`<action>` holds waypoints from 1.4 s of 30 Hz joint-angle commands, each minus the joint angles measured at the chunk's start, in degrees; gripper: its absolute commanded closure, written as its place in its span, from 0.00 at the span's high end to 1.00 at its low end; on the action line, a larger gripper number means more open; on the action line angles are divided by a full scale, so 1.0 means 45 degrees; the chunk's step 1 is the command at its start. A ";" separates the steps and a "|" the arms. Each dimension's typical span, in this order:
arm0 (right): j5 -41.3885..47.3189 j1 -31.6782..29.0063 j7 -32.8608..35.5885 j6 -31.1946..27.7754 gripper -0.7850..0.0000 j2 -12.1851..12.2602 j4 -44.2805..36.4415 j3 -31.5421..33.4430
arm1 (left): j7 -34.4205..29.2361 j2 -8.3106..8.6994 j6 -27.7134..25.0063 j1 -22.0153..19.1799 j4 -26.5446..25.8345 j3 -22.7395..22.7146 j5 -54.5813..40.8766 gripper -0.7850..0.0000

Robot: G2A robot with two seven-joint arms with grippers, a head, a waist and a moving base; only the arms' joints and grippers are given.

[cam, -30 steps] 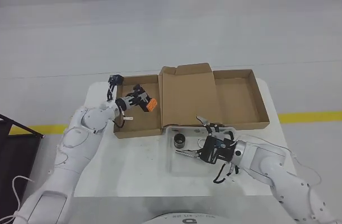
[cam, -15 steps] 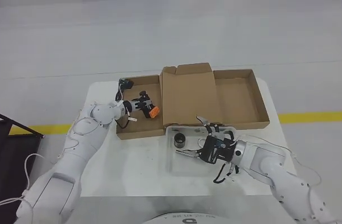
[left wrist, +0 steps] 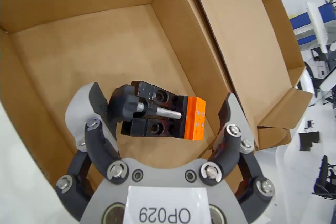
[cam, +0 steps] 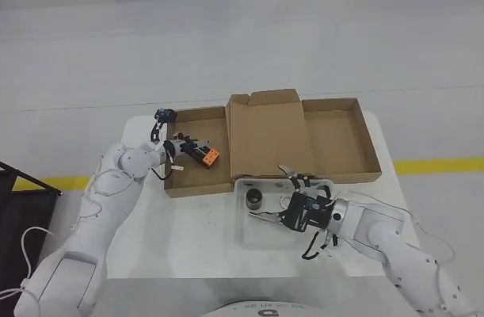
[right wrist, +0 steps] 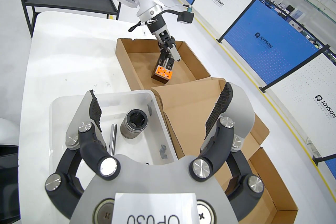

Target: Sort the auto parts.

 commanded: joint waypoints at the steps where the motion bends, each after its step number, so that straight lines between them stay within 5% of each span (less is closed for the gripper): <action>1: 0.0000 0.0000 0.0000 0.0000 1.00 0.0000 0.0000 0.0000 | 0.0294 0.0194 0.0138 0.0687 -0.0998 -0.0470 0.0352 1.00; 3: 0.0000 0.0000 0.0000 0.0000 1.00 0.0000 0.0000 0.0000 | 0.0623 0.0416 0.0166 0.1552 -0.2227 -0.1065 0.0662 1.00; 13: 0.0000 0.0000 0.0000 0.0000 1.00 0.0000 0.0000 0.0000 | 0.0773 0.0416 0.0099 0.1610 -0.2358 -0.1048 0.0731 1.00; 24: 0.0593 0.0357 0.2066 -0.1296 1.00 -0.0017 -0.0101 -0.0327 | 0.1483 0.0611 -0.3058 0.3207 -0.4545 -0.1555 -0.0958 1.00; 40: 0.0895 0.0704 0.3588 -0.1435 1.00 -0.0070 -0.0709 -0.0662 | 0.1523 0.0628 -0.3353 0.3280 -0.4594 -0.1621 -0.1143 1.00; 41: 0.0939 0.0728 0.3915 -0.1432 0.99 -0.0078 -0.0814 -0.0736 | 0.1523 0.0628 -0.3353 0.3280 -0.4594 -0.1621 -0.1143 1.00; 42: 0.0965 0.0735 0.4201 -0.1469 0.68 -0.0080 -0.0878 -0.0785 | 0.1523 0.0628 -0.3353 0.3280 -0.4594 -0.1621 -0.1143 1.00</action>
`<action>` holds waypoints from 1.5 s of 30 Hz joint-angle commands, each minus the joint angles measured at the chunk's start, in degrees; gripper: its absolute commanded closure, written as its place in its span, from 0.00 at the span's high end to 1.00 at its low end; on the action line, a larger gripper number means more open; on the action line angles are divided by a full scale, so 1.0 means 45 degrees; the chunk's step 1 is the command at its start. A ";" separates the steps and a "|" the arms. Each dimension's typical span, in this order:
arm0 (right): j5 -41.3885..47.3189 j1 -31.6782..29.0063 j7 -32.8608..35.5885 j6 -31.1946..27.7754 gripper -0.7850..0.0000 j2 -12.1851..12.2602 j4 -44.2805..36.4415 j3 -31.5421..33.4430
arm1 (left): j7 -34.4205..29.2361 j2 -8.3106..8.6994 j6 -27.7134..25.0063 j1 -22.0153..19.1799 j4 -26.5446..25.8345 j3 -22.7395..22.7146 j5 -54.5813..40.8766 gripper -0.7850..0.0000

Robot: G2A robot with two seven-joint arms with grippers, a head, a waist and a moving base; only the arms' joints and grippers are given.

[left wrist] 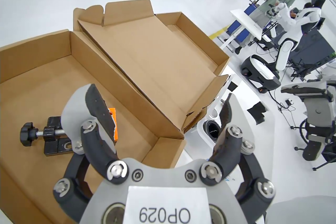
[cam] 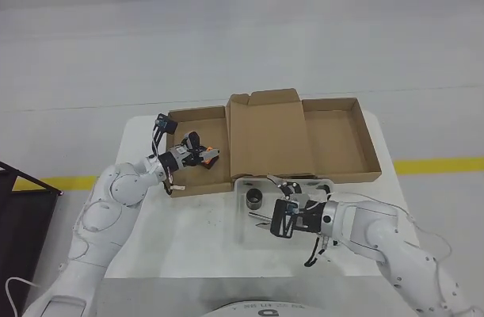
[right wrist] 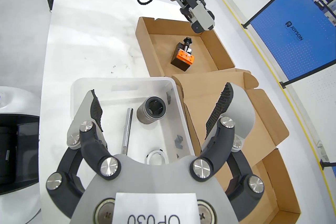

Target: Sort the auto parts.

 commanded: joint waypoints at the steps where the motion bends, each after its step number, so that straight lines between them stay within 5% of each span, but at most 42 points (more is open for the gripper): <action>1: 0.0058 0.0006 0.0590 -0.0123 0.58 0.0004 -0.0075 -0.0067 | 0.0000 0.0000 -0.0003 0.0000 0.0000 0.0000 -0.0001 1.00; 6: 0.0512 0.0060 0.1878 -0.0468 0.31 0.0020 0.0280 -0.0123 | 0.0000 0.0000 -0.0003 0.0000 0.0000 0.0000 -0.0001 1.00; 14: 0.0541 0.0066 0.4168 -0.0218 0.23 0.0011 0.0415 -0.0464 | 0.0000 0.0000 -0.0003 0.0000 0.0000 0.0000 -0.0001 1.00; 30: 0.0876 0.1152 0.6531 0.1801 0.38 -0.0302 0.1939 -0.1360 | 0.0000 0.0000 -0.0003 0.0000 0.0000 0.0000 -0.0001 1.00; 45: 0.2276 0.2488 0.7244 0.3053 0.36 -0.0710 0.4110 -0.2087 | 0.0000 0.0000 -0.0003 0.0000 0.0000 0.0000 -0.0001 1.00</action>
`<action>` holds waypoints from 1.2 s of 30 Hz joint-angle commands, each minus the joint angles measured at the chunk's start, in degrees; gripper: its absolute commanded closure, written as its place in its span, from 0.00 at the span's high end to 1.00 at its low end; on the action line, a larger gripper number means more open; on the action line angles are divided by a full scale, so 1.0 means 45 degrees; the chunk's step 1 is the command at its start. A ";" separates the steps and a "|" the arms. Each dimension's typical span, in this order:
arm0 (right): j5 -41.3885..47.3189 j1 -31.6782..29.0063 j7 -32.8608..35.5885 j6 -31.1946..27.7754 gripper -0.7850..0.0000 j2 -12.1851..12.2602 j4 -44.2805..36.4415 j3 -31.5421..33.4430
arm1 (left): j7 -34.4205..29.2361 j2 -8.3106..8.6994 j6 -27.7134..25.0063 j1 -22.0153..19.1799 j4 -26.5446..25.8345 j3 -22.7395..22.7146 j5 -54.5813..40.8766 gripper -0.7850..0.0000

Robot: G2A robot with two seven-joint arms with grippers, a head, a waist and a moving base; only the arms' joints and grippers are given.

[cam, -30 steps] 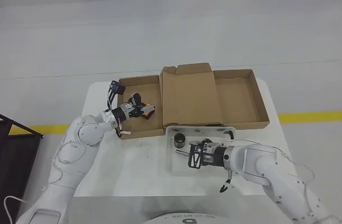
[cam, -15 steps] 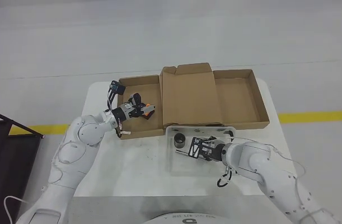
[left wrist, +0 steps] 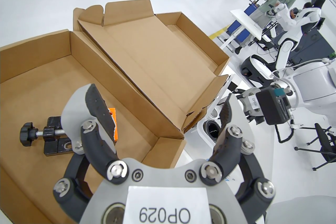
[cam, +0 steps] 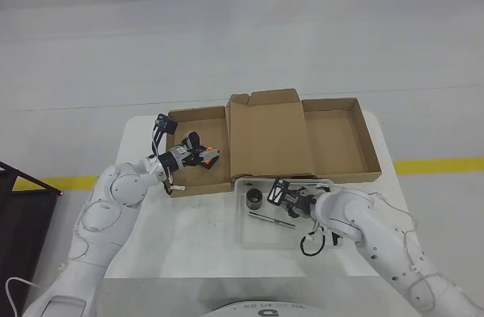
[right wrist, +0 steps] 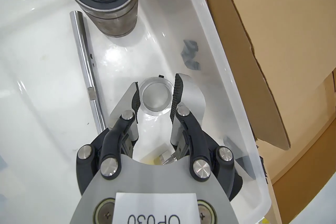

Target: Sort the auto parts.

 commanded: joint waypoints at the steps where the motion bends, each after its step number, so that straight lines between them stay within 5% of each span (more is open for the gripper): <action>1: 0.0090 0.0071 0.0025 0.0016 0.36 -0.0023 0.0173 -0.0040 | 0.0000 0.0000 -0.0003 0.0000 0.0000 0.0000 -0.0001 1.00; 21: 0.0833 -0.1173 -0.1222 -0.0702 0.35 0.0287 0.0076 0.1452 | 0.0000 0.0000 -0.0003 0.0000 0.0000 0.0000 -0.0001 1.00; 36: 0.1099 -0.0331 -0.0412 -0.0082 0.33 0.0105 0.0766 0.0953 | 0.0000 0.0000 -0.0003 0.0000 0.0000 0.0000 -0.0001 1.00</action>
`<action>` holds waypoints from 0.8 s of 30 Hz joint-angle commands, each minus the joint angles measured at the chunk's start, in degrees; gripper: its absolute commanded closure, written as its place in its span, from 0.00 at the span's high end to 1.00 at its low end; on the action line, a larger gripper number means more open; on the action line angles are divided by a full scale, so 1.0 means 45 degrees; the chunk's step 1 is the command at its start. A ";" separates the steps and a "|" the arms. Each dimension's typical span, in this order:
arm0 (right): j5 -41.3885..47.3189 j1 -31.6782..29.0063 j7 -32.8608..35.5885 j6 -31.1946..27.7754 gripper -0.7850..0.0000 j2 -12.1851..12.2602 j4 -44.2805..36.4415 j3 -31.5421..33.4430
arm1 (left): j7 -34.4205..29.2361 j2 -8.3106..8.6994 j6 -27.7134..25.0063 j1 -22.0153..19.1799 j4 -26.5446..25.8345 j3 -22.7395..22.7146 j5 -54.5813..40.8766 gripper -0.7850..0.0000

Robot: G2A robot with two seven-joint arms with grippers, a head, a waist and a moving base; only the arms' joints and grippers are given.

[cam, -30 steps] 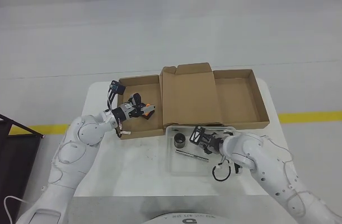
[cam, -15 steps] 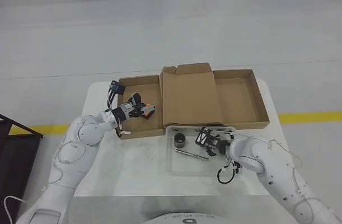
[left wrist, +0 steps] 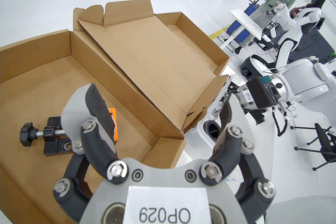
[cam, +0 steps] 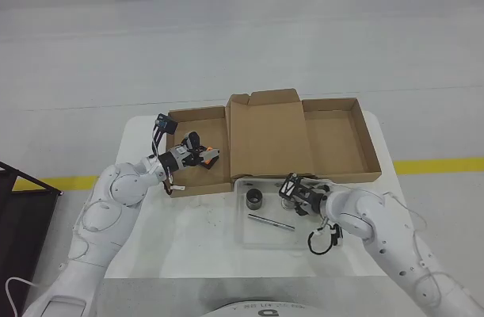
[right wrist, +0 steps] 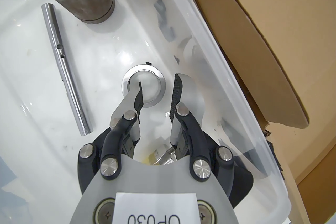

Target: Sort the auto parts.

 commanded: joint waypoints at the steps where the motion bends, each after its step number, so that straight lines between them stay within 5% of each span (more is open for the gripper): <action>1: -0.0056 0.0109 0.0146 0.0105 0.33 -0.0030 0.0067 -0.0120 | 0.0000 0.0000 -0.0003 0.0000 0.0000 0.0000 -0.0001 1.00; 9: -0.0292 0.0602 0.0796 0.0366 0.29 -0.0196 0.0455 -0.0811 | 0.0000 0.0000 -0.0003 0.0000 0.0000 0.0000 -0.0001 1.00; 13: -0.0291 0.0754 0.0783 0.0359 0.01 -0.0252 0.0543 -0.0993 | 0.0000 0.0000 -0.0003 0.0000 0.0000 0.0000 -0.0001 1.00; 24: -0.0296 -0.0101 -0.1081 -0.0864 0.00 -0.0029 -0.0309 -0.0252 | 0.0000 0.0000 -0.0003 0.0000 0.0000 0.0000 -0.0001 1.00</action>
